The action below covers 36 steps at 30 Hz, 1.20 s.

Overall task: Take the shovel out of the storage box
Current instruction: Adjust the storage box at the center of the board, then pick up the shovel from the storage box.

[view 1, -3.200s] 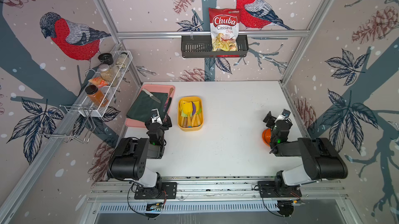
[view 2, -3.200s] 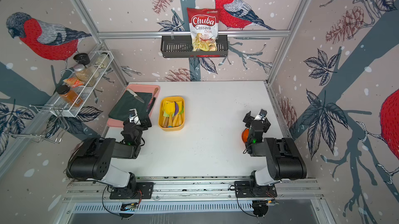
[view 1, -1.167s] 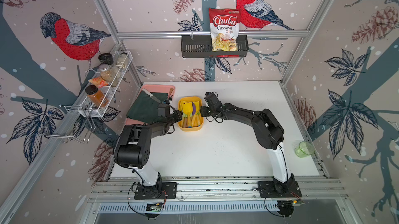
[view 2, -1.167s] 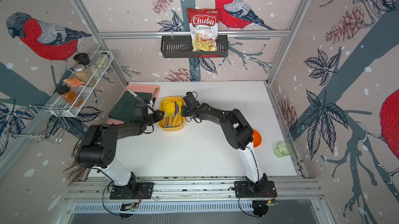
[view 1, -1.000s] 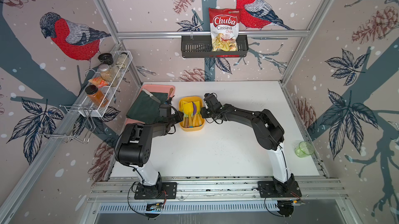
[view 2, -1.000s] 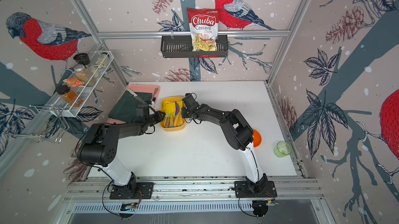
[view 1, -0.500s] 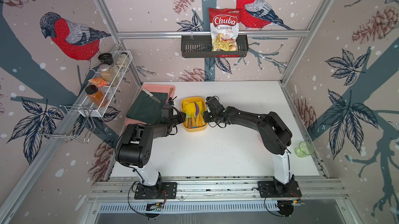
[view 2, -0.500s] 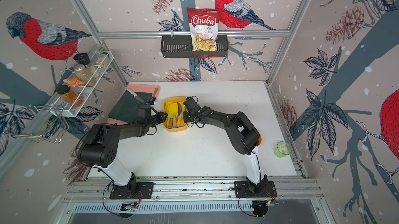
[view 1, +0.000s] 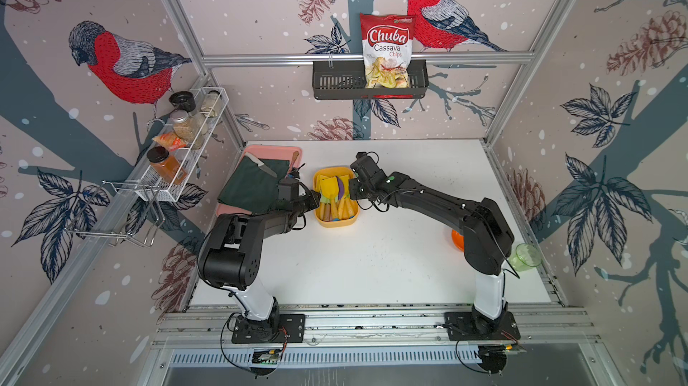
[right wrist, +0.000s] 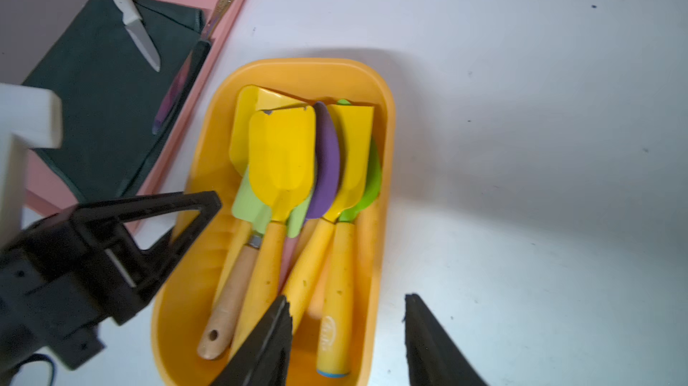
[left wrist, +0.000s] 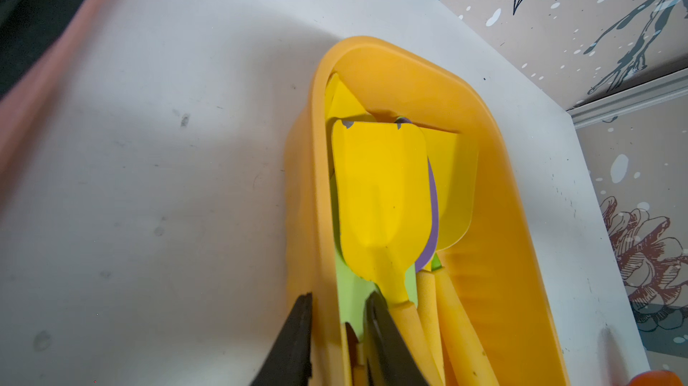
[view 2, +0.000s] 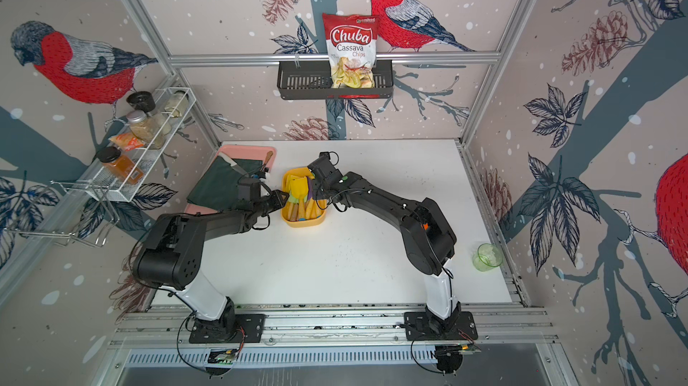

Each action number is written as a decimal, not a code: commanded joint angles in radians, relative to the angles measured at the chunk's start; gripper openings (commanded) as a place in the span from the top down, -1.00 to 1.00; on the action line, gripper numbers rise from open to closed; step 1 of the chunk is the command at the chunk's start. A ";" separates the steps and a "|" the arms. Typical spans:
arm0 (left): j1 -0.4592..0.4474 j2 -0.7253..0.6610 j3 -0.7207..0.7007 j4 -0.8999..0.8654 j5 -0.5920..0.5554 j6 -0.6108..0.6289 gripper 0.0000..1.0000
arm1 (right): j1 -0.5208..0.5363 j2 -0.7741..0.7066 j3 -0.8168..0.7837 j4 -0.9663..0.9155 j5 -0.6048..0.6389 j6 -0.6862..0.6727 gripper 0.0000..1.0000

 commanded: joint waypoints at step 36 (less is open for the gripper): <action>-0.196 0.090 0.399 -0.719 -0.145 0.039 0.40 | -0.072 -0.309 -0.402 0.122 -0.037 0.088 -0.03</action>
